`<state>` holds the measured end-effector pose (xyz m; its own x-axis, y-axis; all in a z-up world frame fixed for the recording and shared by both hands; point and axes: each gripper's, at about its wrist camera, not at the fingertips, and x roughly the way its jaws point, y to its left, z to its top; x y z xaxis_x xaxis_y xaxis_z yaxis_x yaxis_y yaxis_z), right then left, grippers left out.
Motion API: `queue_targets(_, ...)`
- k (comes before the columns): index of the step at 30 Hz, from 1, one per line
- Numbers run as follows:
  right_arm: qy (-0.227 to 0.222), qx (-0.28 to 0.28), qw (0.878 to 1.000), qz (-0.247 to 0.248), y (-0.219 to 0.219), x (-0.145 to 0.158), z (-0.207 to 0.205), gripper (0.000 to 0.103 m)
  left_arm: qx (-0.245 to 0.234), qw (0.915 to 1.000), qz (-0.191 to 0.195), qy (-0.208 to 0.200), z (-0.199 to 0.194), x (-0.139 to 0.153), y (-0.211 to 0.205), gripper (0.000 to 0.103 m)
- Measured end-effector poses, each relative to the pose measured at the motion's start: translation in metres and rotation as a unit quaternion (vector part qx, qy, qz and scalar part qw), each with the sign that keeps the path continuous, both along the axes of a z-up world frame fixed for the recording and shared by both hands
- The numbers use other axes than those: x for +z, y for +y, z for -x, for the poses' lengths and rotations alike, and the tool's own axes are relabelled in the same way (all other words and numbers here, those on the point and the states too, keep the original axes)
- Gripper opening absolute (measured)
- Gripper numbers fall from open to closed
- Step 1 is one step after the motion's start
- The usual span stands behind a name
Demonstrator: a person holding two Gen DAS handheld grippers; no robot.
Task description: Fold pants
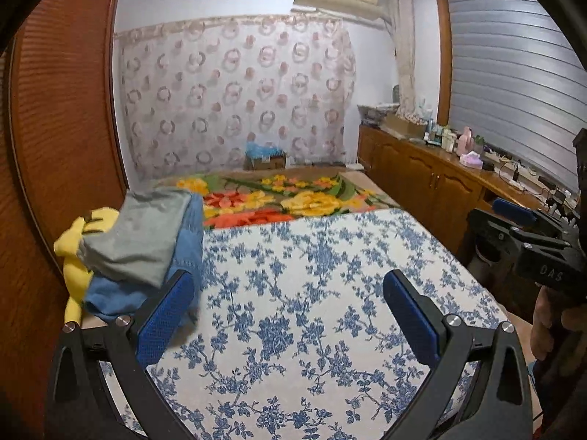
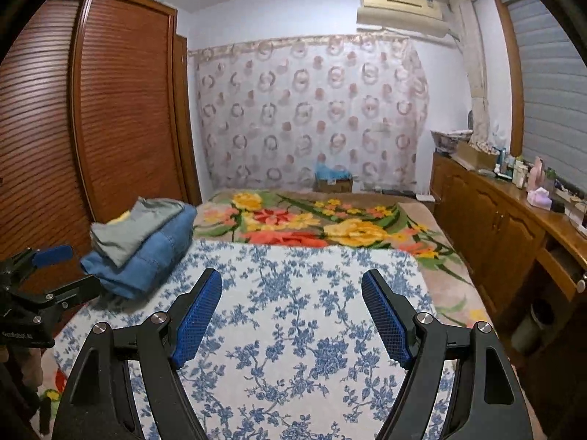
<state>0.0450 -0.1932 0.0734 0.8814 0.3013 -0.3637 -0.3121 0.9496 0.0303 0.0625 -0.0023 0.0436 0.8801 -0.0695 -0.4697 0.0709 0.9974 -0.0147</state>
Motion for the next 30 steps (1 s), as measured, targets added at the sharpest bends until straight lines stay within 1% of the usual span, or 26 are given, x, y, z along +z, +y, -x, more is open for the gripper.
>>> queue_targets(3,-0.013,-0.001,1.000,-0.008,-0.003,0.006,0.009,0.080,0.006,0.9998,-0.003,-0.017,0.009,0.009,0.000,0.103)
queue_targets(9,-0.024,0.000,1.000,-0.014,-0.004,-0.002,0.013,0.080,0.013,0.9993,-0.004,-0.034,0.018,0.018,0.002,0.103)
queue_targets(15,-0.021,0.003,1.000,-0.012,-0.001,-0.009,0.007,0.080,0.018,0.9992,-0.002,-0.035,0.019,0.019,0.005,0.103)
queue_targets(30,-0.022,0.005,1.000,-0.018,-0.004,-0.003,0.009,0.080,0.018,0.9992,-0.001,-0.036,0.020,0.019,0.007,0.103)
